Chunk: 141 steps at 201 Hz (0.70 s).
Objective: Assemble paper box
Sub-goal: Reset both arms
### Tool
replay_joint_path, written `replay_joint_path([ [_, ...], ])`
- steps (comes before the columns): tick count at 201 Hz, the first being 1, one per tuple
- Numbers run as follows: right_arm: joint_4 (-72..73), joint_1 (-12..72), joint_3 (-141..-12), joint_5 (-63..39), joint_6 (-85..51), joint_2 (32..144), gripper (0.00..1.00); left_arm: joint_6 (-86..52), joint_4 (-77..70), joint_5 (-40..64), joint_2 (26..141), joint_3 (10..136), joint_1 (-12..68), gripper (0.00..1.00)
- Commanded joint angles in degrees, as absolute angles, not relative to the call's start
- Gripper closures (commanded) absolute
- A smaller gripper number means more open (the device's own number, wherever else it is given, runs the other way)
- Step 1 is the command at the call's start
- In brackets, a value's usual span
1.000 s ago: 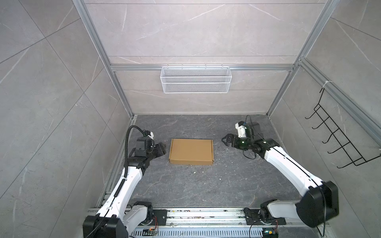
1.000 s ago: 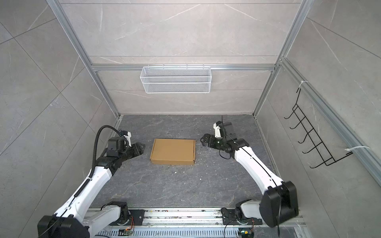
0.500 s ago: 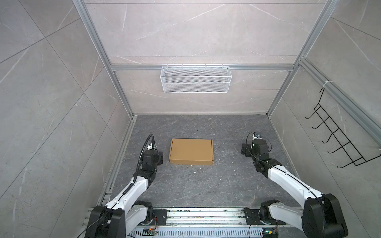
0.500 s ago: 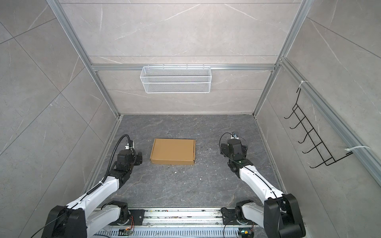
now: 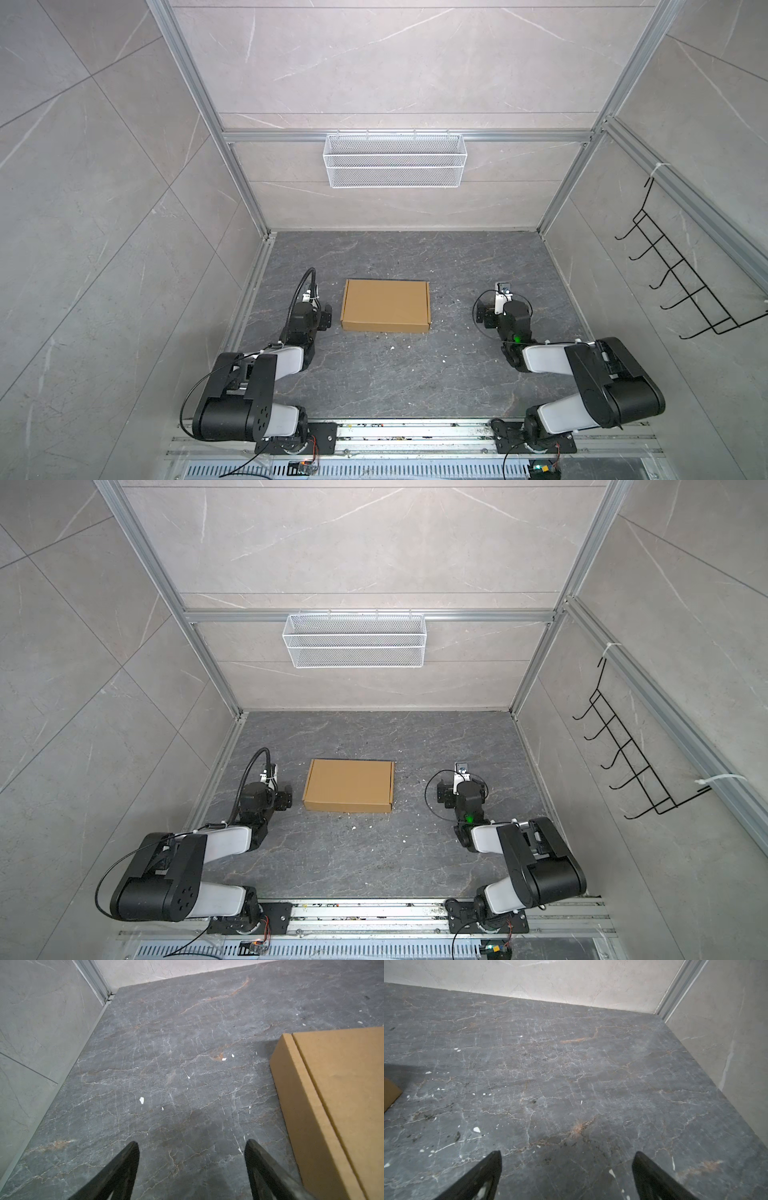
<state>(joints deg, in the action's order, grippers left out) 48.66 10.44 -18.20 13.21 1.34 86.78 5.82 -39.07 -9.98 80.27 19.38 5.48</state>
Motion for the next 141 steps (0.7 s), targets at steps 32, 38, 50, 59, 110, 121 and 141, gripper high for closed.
replay_joint_path([
  [32, 52.15, 9.14, -19.65, 14.26, -0.28, 86.95, 0.01, 0.44, -46.06, -5.50, 84.76, 21.59, -1.29, 0.18],
  [38, 53.20, 9.14, -19.52, 14.42, -0.18, 87.30, 0.01, 0.27, -47.02, -4.42, 85.57, 21.19, -1.88, 0.18],
  [50, 52.57, 9.14, -19.57, 14.63, -0.16, 87.11, 0.01, 0.18, -49.91, -4.60, 86.28, 20.22, -2.02, 0.18],
  [59, 52.42, 9.14, -19.60, 14.50, -0.26, 87.08, 0.01, 0.04, -48.33, -4.44, 85.89, 20.59, -2.02, 0.18],
  [110, 52.54, 9.27, -19.60, 14.51, -0.26, 87.14, 0.01, -0.34, -48.73, -4.99, 86.08, 20.63, -2.24, 0.00],
  [121, 52.54, 9.25, -19.60, 14.51, -0.26, 87.10, 0.01, -0.26, -48.57, -4.97, 86.04, 20.58, -2.29, 0.00],
  [141, 52.53, 9.15, -19.64, 14.50, -0.24, 87.10, 0.01, -0.26, -48.69, -5.01, 86.02, 20.56, -2.30, 0.00],
])
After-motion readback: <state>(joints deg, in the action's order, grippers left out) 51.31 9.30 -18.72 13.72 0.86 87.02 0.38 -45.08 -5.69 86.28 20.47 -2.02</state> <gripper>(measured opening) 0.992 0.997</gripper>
